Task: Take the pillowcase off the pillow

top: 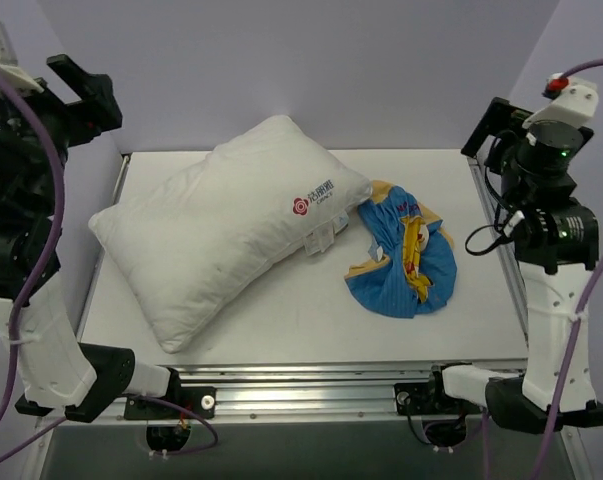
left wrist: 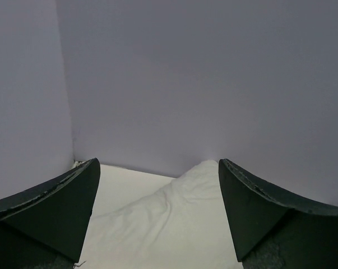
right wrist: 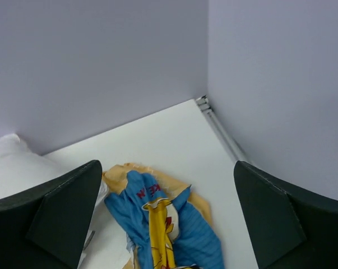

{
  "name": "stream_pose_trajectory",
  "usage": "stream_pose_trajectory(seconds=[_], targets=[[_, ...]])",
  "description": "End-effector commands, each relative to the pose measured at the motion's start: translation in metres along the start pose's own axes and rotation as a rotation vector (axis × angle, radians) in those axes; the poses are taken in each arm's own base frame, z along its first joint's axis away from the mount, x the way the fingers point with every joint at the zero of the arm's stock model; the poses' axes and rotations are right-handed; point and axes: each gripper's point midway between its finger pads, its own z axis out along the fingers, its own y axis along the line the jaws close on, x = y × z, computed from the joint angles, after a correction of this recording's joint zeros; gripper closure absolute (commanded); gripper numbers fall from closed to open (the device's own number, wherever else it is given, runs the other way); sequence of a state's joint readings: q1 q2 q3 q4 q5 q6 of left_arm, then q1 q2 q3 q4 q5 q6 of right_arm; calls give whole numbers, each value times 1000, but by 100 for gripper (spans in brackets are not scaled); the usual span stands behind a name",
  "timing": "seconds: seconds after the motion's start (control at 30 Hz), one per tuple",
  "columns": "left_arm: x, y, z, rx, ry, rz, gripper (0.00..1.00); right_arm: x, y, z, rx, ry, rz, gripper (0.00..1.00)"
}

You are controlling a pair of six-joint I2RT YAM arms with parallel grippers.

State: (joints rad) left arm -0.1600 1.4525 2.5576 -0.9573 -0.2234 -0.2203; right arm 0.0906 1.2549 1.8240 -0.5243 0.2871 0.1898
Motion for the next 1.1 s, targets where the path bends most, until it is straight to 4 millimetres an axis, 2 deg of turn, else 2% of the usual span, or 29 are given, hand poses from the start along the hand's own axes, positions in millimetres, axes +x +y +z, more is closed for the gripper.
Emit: stream_pose_trajectory(seconds=[0.0,0.03,0.1,0.13,0.2,0.23,0.27,0.3,0.33,0.37,0.43,0.47,0.5,0.57,0.6,0.63,0.83,1.07], targets=[[-11,35,-28,-151,-14,94,6,-42,-43,-46,165,-148,-42,0],[-19,39,-36,-168,-35,104,6,-56,-51,-67,187,-206,-26,0],[-28,49,-51,-213,-62,116,6,-74,-59,-86,200,-287,-32,0],[-35,53,-61,-227,-81,127,6,-90,-67,-108,203,-361,-11,0],[-41,57,-72,-253,-100,132,6,-98,-78,-124,223,-414,-13,0],[-46,58,-78,-254,-115,140,6,-105,-87,-141,231,-458,12,0],[-50,59,-86,-253,-130,136,6,-112,-93,-151,244,-499,34,0],[-52,58,-90,-244,-137,133,6,-112,-97,-154,257,-507,19,0],[-64,59,-102,-232,-183,107,6,-118,-103,-166,263,-546,40,0],[-58,57,-99,-226,-171,109,6,-119,-108,-170,282,-555,44,0],[-69,58,-104,-221,-221,125,6,-121,-113,-175,301,-564,35,0],[-76,63,-117,-222,-252,114,6,-120,-113,-174,309,-559,31,0],[-67,63,-111,-231,-234,132,6,-121,-115,-176,312,-562,30,0],[-79,71,-125,-253,-290,121,6,-120,-116,-175,321,-561,31,0],[-74,74,-122,-270,-282,144,6,-120,-117,-176,330,-561,32,0],[-82,79,-131,-285,-321,129,6,-119,-117,-174,333,-557,29,0],[-80,88,-135,-329,-327,164,6,-121,-114,-174,312,-574,38,0],[-76,86,-127,-329,-328,176,6,-119,-112,-172,306,-572,45,0]])
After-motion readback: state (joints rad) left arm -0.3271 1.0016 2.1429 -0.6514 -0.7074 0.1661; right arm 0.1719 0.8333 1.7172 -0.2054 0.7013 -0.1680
